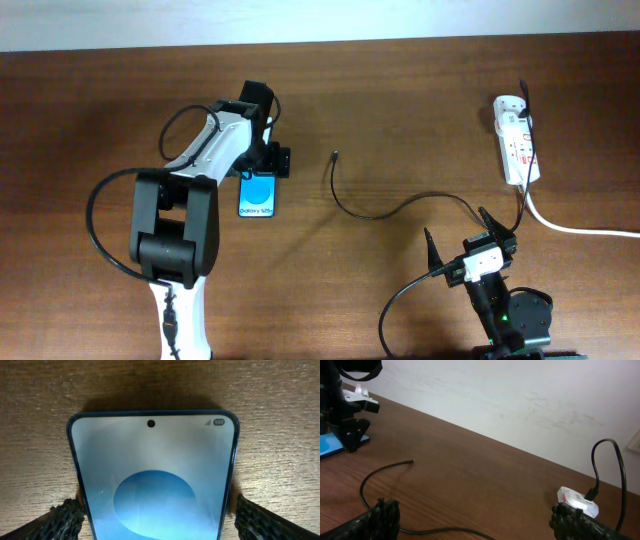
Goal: Plug charger to phone and switch on socket
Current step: 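Move the left gripper over the blue phone and lower onto it, then grasp the phone with the left gripper and lift it upright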
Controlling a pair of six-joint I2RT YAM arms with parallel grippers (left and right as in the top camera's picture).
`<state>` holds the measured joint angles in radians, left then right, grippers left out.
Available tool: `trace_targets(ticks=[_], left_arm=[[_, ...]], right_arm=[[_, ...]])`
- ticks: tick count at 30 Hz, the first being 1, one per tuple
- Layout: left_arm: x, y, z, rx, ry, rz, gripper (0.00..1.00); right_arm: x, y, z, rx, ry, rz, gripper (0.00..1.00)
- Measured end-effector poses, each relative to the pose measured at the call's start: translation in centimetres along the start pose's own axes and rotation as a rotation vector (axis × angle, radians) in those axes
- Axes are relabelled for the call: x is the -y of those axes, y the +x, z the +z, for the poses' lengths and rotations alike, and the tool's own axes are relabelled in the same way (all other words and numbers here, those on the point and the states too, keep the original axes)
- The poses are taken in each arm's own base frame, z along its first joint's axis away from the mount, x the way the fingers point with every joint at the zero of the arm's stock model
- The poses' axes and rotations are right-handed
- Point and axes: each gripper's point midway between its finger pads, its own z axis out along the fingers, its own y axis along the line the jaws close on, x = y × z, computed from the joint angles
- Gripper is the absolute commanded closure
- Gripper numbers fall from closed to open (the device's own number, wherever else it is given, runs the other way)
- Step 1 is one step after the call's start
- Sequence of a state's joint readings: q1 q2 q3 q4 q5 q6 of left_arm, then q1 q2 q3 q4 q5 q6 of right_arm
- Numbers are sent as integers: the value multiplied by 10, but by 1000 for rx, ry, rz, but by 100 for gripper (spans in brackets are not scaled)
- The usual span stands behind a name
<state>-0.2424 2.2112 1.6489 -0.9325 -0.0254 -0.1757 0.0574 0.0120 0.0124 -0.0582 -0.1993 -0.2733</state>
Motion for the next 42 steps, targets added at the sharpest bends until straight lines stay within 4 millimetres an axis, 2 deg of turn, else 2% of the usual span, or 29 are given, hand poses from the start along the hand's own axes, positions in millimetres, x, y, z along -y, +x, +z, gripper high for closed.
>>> trace_targets(ticks=[8,14,29,33,35,39,41,42], left_arm=[[0,9,0,-35,3,-2,1],[0,12,-1,-51,4,-27,20],[0,12,-1,-50,4,-29,32],[-1,18,-3,-77,-1,-28,35],[-1,21,-6,-93,-4,-28,43],[0,10,-16,-65,2,-29,60],[0,11,-17,-69,1,-29,73],[0,12,-17,-73,0,-29,83]], right_arm=[[0,0,0,0,0,0,2],[0,0,0,0,0,0,2],[0,0,0,0,0,0,2],[0,0,0,0,0,0,2],[0,0,0,0,0,0,2],[0,0,0,0,0,0,2],[0,0,0,0,0,0,2],[0,0,0,0,0,0,2]])
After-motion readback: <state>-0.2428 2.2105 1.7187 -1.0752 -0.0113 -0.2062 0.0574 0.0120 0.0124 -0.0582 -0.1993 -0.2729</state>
